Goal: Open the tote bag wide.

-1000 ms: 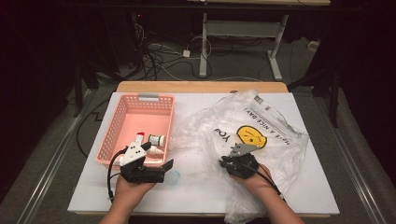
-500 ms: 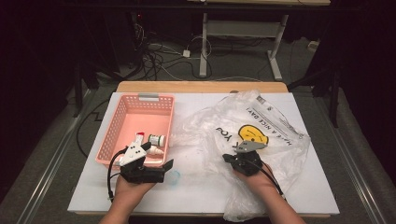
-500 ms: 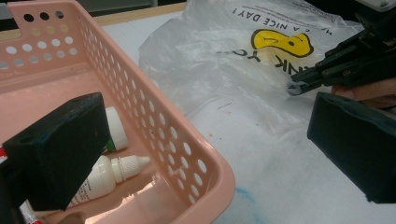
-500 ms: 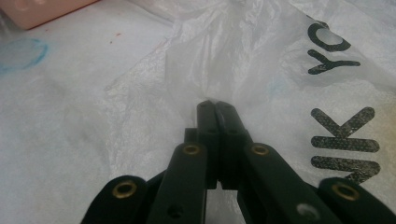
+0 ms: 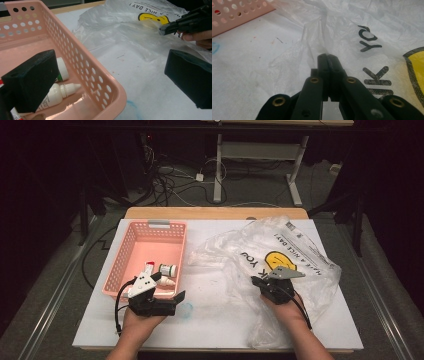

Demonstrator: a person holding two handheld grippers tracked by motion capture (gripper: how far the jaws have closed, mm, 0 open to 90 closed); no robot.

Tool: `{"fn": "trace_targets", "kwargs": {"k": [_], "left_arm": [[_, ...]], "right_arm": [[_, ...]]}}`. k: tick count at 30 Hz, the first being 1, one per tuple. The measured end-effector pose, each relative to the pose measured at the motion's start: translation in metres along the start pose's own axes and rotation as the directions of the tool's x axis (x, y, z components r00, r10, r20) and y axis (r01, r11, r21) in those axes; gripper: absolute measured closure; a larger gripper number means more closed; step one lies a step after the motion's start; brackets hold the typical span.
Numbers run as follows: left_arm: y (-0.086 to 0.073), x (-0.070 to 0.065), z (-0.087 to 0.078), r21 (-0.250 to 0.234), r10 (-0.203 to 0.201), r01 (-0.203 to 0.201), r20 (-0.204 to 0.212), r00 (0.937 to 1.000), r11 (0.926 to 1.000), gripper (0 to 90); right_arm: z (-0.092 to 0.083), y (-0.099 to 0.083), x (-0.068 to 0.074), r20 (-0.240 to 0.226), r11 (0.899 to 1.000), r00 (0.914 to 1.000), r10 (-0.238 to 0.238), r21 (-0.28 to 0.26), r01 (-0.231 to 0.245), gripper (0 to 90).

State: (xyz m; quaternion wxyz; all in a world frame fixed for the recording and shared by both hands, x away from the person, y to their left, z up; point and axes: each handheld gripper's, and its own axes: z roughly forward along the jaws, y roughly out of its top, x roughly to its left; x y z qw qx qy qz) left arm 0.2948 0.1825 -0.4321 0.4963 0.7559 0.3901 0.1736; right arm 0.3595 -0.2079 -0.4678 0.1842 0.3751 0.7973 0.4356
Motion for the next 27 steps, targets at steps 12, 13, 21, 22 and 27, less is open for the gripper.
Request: {"fn": "trace_targets", "kwargs": {"k": [12,13,21,22,27], "left_arm": [[0.0,0.001,-0.001,-0.008,-0.005,0.005,0.0,1.0,1.0,0.0],[0.0,0.001,-0.001,-0.01,-0.004,0.004,-0.001,1.0,0.9999,0.0],[0.001,0.003,-0.003,-0.014,0.0,0.0,-0.007,1.0,0.9999,0.0],[0.001,0.003,-0.004,-0.014,0.002,-0.002,-0.01,1.0,0.9999,0.0],[0.0,0.008,-0.005,-0.009,-0.012,0.012,-0.021,0.9997,0.9999,0.0]], "right_arm": [[-0.021,0.011,-0.004,0.004,0.994,1.0,0.0,-0.109,0.0,90.0],[-0.022,0.013,-0.004,0.007,0.994,1.0,-0.002,-0.113,0.002,90.0],[-0.016,0.026,-0.006,0.005,0.992,1.0,0.005,-0.122,-0.004,90.0],[-0.016,0.026,-0.005,0.005,0.991,1.0,0.003,-0.132,-0.002,90.0],[-0.018,0.026,-0.001,0.015,0.987,0.9994,-0.031,-0.16,0.033,90.0]]}}
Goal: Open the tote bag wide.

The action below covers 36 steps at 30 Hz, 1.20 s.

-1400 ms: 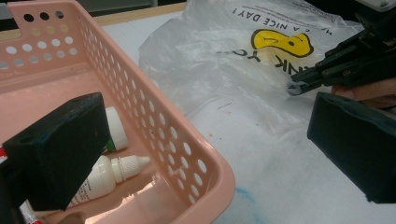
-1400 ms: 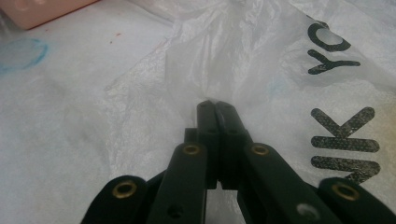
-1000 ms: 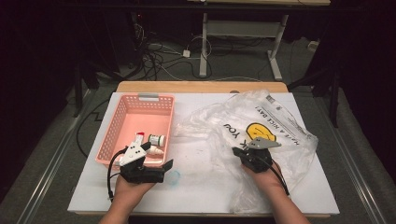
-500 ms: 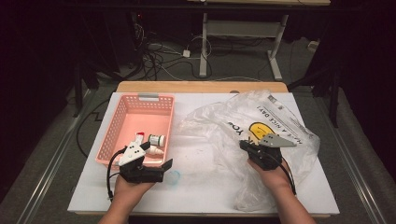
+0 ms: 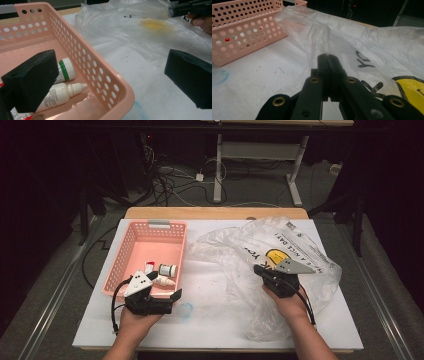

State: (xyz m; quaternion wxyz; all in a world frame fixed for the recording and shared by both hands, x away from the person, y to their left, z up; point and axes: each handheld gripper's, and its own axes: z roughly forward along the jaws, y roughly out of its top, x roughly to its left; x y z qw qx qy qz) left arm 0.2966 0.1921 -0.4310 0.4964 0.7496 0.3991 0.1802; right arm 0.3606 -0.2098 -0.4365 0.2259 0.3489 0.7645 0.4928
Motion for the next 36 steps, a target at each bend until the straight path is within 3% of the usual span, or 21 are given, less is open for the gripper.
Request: {"fn": "trace_targets", "kwargs": {"k": [12,21,36], "left_arm": [[0.0,0.007,-0.003,-0.007,-0.013,0.013,-0.019,0.9997,0.9999,0.0],[-0.001,0.017,-0.007,-0.004,-0.031,0.031,-0.037,0.9988,0.9995,0.0],[-0.002,0.039,-0.018,0.009,-0.067,0.068,-0.1,0.9927,0.9977,0.0]], "right_arm": [[-0.012,0.007,-0.005,-0.003,0.997,0.9997,0.025,-0.074,-0.025,90.0],[-0.023,0.014,-0.012,0.0,0.992,0.9999,0.014,-0.122,-0.014,90.0],[-0.031,0.018,-0.018,-0.017,0.991,0.9998,0.002,-0.136,-0.005,90.0]]}}
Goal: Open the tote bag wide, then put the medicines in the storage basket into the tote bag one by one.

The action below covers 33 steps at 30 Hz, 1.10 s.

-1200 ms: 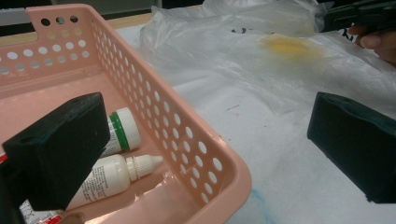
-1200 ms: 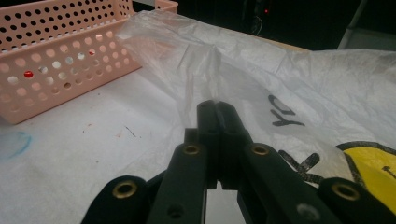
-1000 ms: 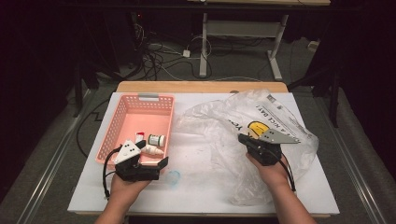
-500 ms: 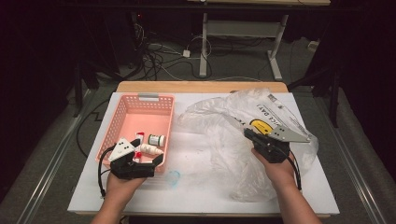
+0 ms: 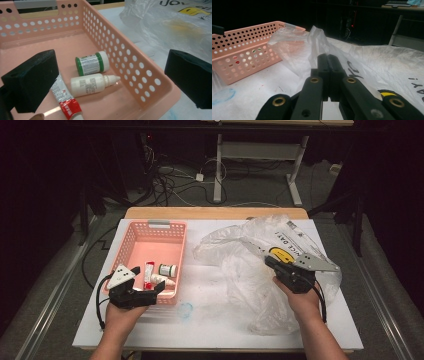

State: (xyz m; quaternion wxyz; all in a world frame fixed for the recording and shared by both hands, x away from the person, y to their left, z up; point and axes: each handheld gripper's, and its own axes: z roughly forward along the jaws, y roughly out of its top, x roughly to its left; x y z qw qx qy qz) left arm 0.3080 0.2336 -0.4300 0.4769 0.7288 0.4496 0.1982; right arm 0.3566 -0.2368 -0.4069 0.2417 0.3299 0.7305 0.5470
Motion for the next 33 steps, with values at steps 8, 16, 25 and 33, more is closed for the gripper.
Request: {"fn": "trace_targets", "kwargs": {"k": [8,16,25,33], "left_arm": [[-0.002,0.019,-0.008,0.003,-0.038,0.038,-0.036,0.9986,0.9993,0.0],[-0.004,0.032,-0.015,0.017,-0.047,0.049,-0.101,0.9938,0.9987,0.0],[-0.004,0.034,-0.016,0.029,-0.058,0.062,-0.112,0.992,0.9976,0.0],[0.012,0.029,-0.007,0.016,-0.049,0.05,-0.081,0.9955,0.9986,0.0]], "right_arm": [[0.004,-0.001,0.001,0.005,1.0,0.9999,-0.009,0.008,0.009,90.0],[0.002,0.0,0.0,0.016,1.0,0.9997,-0.017,0.002,0.017,90.0],[0.0,-0.003,-0.005,0.006,1.0,1.0,0.002,0.008,-0.002,90.0],[0.001,-0.001,-0.002,-0.006,1.0,1.0,0.004,0.003,-0.004,90.0]]}}
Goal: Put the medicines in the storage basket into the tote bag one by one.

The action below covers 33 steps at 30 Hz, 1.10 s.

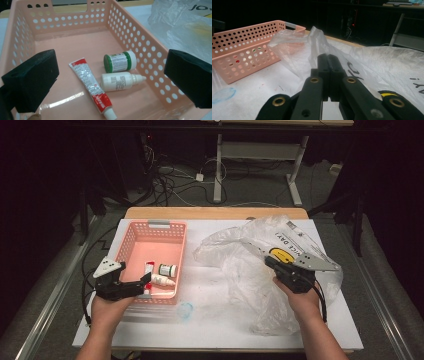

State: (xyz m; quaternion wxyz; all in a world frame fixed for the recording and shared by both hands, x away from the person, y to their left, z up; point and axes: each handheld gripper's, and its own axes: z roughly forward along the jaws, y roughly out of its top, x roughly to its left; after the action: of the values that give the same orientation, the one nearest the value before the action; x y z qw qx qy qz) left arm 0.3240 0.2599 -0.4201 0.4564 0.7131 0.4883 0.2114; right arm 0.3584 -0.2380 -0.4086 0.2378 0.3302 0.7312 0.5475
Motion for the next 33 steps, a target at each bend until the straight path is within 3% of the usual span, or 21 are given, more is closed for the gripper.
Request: {"fn": "trace_targets", "kwargs": {"k": [4,12,16,21,29,33], "left_arm": [[0.007,0.001,0.01,0.048,0.003,-0.003,0.009,1.0,0.9988,0.0],[0.022,0.009,0.02,0.101,-0.065,0.062,0.029,0.9975,0.9929,1.2],[0.031,0.011,0.02,0.087,-0.061,0.058,0.025,0.9978,0.9945,1.2],[0.043,0.017,0.027,0.104,-0.054,0.052,0.021,0.9983,0.9932,1.2],[0.052,0.03,0.048,0.22,-0.068,0.065,0.002,0.9977,0.9734,2.7],[0.053,0.033,0.059,0.277,-0.074,0.076,-0.018,0.9971,0.9579,2.8]], "right_arm": [[-0.001,0.001,0.0,-0.001,1.0,1.0,-0.002,-0.005,0.002,90.0],[-0.003,0.004,0.001,-0.004,1.0,1.0,-0.001,-0.016,0.001,90.0],[-0.002,0.004,0.001,-0.005,1.0,1.0,-0.001,-0.019,0.001,90.0],[-0.001,0.005,0.001,-0.002,1.0,1.0,0.005,-0.018,-0.005,90.0],[-0.004,0.006,0.001,-0.001,1.0,1.0,-0.002,-0.027,0.002,90.0],[-0.005,0.006,0.0,-0.005,1.0,1.0,0.005,-0.029,-0.005,90.0]]}}
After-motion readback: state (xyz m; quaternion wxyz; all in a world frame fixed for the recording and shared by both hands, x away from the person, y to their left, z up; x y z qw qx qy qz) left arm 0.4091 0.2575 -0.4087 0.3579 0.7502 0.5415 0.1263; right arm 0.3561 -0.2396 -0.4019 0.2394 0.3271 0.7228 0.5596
